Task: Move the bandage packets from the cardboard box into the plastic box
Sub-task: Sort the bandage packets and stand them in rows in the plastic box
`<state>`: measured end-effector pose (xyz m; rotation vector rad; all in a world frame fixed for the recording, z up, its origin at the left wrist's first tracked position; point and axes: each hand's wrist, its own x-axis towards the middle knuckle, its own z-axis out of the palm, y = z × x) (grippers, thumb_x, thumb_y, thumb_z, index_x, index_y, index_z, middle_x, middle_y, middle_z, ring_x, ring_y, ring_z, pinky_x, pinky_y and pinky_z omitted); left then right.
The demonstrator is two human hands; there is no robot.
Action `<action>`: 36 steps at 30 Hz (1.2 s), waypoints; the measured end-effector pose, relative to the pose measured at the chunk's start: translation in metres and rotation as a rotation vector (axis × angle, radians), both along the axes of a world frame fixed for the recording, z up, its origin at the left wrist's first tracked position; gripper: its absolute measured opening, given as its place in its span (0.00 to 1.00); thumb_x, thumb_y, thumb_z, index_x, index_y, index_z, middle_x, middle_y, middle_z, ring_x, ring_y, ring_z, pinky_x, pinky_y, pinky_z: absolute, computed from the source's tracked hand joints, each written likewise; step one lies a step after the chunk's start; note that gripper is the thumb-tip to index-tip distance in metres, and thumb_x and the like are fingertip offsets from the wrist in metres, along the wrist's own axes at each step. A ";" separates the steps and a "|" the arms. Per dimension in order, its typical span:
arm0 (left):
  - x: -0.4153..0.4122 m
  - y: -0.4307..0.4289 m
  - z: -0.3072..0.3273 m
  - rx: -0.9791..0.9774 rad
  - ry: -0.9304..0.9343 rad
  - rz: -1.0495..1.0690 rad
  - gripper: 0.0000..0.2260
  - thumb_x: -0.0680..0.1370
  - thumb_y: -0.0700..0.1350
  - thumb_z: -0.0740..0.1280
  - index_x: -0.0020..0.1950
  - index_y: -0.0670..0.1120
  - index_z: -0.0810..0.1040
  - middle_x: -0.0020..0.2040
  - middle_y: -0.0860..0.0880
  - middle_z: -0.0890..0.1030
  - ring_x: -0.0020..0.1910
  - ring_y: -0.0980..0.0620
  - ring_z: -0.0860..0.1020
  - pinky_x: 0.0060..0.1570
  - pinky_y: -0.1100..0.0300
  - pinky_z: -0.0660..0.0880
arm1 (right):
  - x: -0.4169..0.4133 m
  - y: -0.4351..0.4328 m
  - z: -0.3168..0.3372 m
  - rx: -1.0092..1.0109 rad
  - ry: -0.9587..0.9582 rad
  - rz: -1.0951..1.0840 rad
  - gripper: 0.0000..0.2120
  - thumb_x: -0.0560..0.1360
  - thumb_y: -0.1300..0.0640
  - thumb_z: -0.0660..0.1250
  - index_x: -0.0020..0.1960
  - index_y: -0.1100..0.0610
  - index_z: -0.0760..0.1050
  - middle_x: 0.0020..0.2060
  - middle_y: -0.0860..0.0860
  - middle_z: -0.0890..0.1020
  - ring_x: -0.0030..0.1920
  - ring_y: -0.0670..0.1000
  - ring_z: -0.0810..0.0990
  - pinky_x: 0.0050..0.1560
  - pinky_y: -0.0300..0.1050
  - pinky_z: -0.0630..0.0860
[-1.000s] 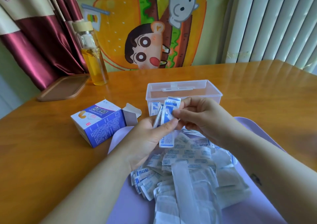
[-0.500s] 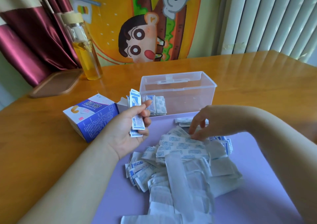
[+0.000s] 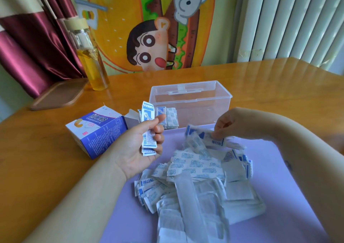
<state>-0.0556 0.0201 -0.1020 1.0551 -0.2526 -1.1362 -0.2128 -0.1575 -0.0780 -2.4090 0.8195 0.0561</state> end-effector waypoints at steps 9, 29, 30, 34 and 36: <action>-0.003 0.000 0.001 0.008 -0.052 0.029 0.12 0.70 0.46 0.66 0.52 0.46 0.78 0.32 0.53 0.74 0.25 0.60 0.71 0.23 0.69 0.62 | 0.006 0.004 0.003 0.057 -0.372 -0.144 0.11 0.74 0.48 0.68 0.38 0.54 0.81 0.27 0.49 0.75 0.31 0.50 0.67 0.33 0.43 0.63; -0.020 0.000 0.011 0.008 -0.111 0.077 0.08 0.78 0.43 0.62 0.41 0.45 0.77 0.33 0.48 0.79 0.27 0.53 0.77 0.27 0.64 0.73 | 0.032 0.070 -0.012 -0.090 -0.617 0.170 0.13 0.66 0.40 0.72 0.44 0.47 0.77 0.38 0.39 0.78 0.35 0.38 0.73 0.37 0.38 0.70; -0.019 -0.001 0.011 -0.009 -0.085 0.083 0.07 0.78 0.43 0.62 0.42 0.44 0.77 0.31 0.49 0.77 0.27 0.54 0.76 0.29 0.63 0.73 | 0.031 0.069 -0.011 -0.199 -0.642 0.229 0.24 0.62 0.37 0.73 0.54 0.44 0.74 0.49 0.37 0.76 0.45 0.35 0.73 0.44 0.37 0.72; -0.027 -0.001 0.008 -0.015 -0.111 -0.066 0.05 0.78 0.39 0.61 0.45 0.42 0.76 0.34 0.46 0.73 0.33 0.50 0.74 0.38 0.58 0.72 | 0.031 0.074 -0.016 -0.223 -0.570 0.446 0.56 0.57 0.43 0.79 0.73 0.35 0.45 0.75 0.41 0.46 0.73 0.41 0.55 0.62 0.34 0.68; -0.036 0.000 0.007 0.001 -0.223 -0.161 0.08 0.78 0.36 0.59 0.46 0.41 0.78 0.41 0.41 0.75 0.42 0.47 0.74 0.40 0.57 0.70 | 0.032 0.077 -0.020 -0.187 -0.544 0.457 0.52 0.58 0.46 0.80 0.73 0.34 0.51 0.74 0.39 0.44 0.70 0.39 0.60 0.52 0.29 0.73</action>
